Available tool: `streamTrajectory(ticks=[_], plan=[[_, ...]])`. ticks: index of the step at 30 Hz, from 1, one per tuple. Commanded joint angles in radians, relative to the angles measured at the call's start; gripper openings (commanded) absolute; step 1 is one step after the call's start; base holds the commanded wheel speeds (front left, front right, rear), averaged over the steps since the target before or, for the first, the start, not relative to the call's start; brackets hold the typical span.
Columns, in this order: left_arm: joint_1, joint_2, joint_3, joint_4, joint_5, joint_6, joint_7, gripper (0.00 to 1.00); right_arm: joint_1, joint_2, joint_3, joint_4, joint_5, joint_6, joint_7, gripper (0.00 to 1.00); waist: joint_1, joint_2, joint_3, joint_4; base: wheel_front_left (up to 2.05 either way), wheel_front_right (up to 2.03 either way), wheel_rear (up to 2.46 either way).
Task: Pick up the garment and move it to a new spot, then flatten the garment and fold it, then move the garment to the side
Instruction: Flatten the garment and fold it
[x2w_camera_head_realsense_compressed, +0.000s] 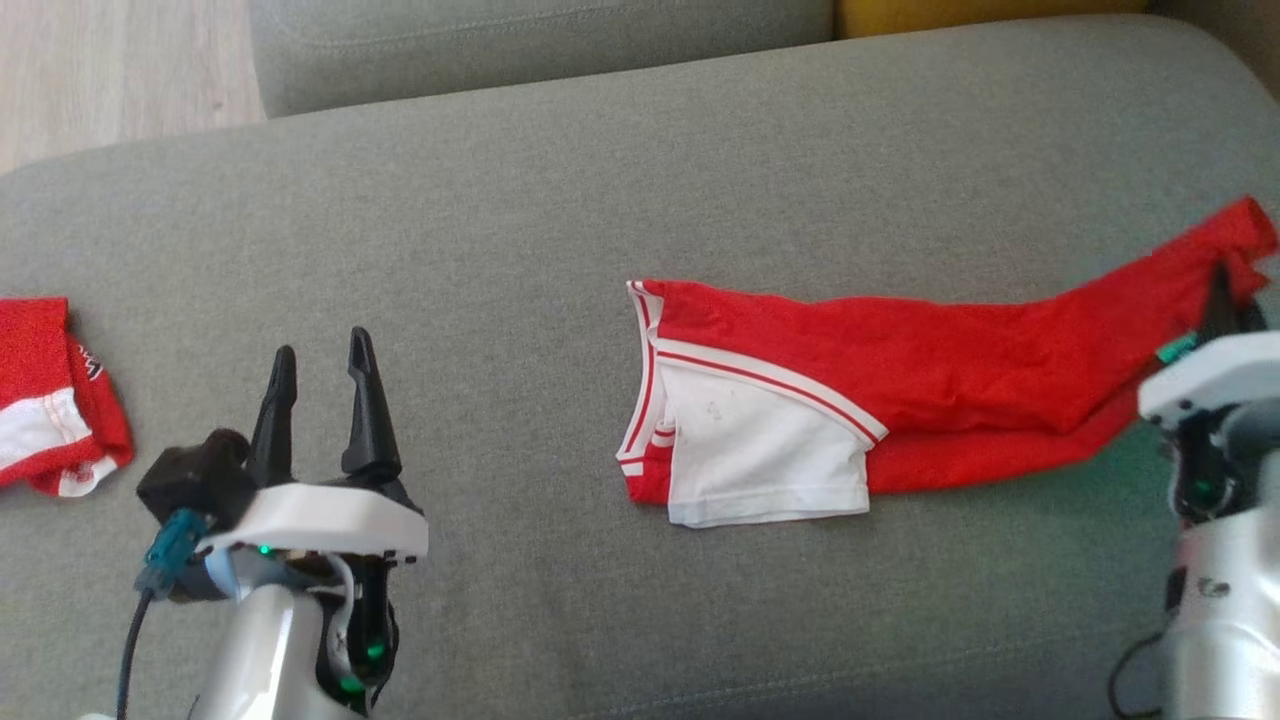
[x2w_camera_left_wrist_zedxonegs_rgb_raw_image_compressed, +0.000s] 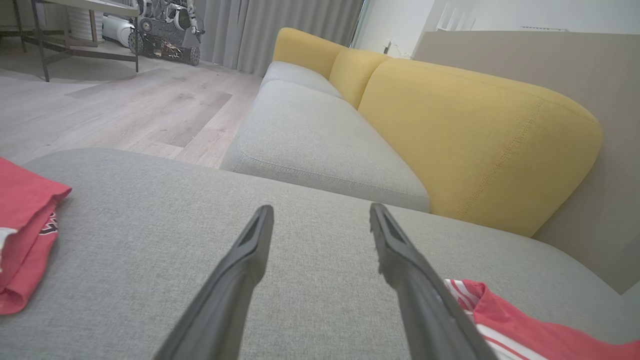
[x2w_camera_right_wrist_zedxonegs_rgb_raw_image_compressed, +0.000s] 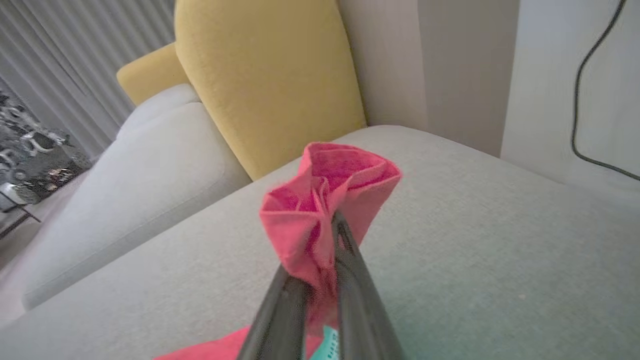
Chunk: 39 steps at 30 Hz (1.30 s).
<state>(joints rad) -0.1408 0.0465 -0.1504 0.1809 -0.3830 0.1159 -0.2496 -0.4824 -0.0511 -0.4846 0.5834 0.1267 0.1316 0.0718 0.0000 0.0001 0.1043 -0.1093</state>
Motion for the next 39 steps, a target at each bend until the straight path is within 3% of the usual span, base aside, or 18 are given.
streamTrajectory(ticks=[1,10,16,27,34,35,36,37,39], plan=[[-0.014,0.004,0.032,-0.023,-0.005,0.005,-0.012,1.00,-0.021,0.000,0.079,-0.066,0.055,-0.001,0.022,0.00,0.0000,-0.0001,-0.010,0.002,0.00,0.00,0.00],[0.003,0.004,0.036,-0.009,-0.016,0.006,-0.012,1.00,0.064,0.001,0.373,-0.166,0.393,-0.001,0.073,0.00,0.0000,-0.0001,-0.037,0.020,0.00,0.00,0.00],[0.009,0.004,0.028,-0.007,-0.020,0.009,-0.012,1.00,0.103,0.001,0.603,-0.199,0.562,-0.001,0.020,0.00,0.0000,-0.0001,-0.033,0.034,0.00,0.00,0.00],[-0.001,0.004,0.012,0.004,-0.027,0.010,-0.012,1.00,0.088,0.001,0.901,-0.144,0.712,-0.001,-0.087,0.00,0.0000,-0.0001,-0.013,0.065,0.00,0.00,0.00],[-0.006,0.004,0.009,0.013,-0.029,0.010,-0.012,1.00,0.042,0.001,1.016,-0.044,0.786,-0.001,-0.166,0.00,0.0000,-0.0001,0.002,0.085,0.00,0.00,0.00],[-0.007,0.004,0.009,0.014,-0.029,0.009,-0.012,1.00,0.035,0.001,1.036,-0.033,0.800,-0.001,-0.173,0.05,0.0000,-0.0001,0.003,0.087,0.00,0.00,0.00],[-0.007,0.004,0.007,0.018,-0.029,0.008,-0.012,1.00,0.029,0.001,1.059,-0.028,0.816,-0.001,-0.181,0.44,0.0000,-0.0001,0.005,0.089,0.00,0.00,0.00],[-0.006,0.004,0.005,0.024,-0.031,0.008,-0.012,1.00,0.024,0.001,1.081,-0.028,0.839,-0.001,-0.190,1.00,0.0000,-0.0001,0.006,0.090,0.00,0.00,0.00],[-0.007,0.004,0.001,0.035,-0.030,0.008,-0.012,1.00,0.020,0.001,1.135,-0.043,0.898,-0.001,-0.189,1.00,0.0000,-0.0001,0.007,0.092,0.00,0.00,0.00]])
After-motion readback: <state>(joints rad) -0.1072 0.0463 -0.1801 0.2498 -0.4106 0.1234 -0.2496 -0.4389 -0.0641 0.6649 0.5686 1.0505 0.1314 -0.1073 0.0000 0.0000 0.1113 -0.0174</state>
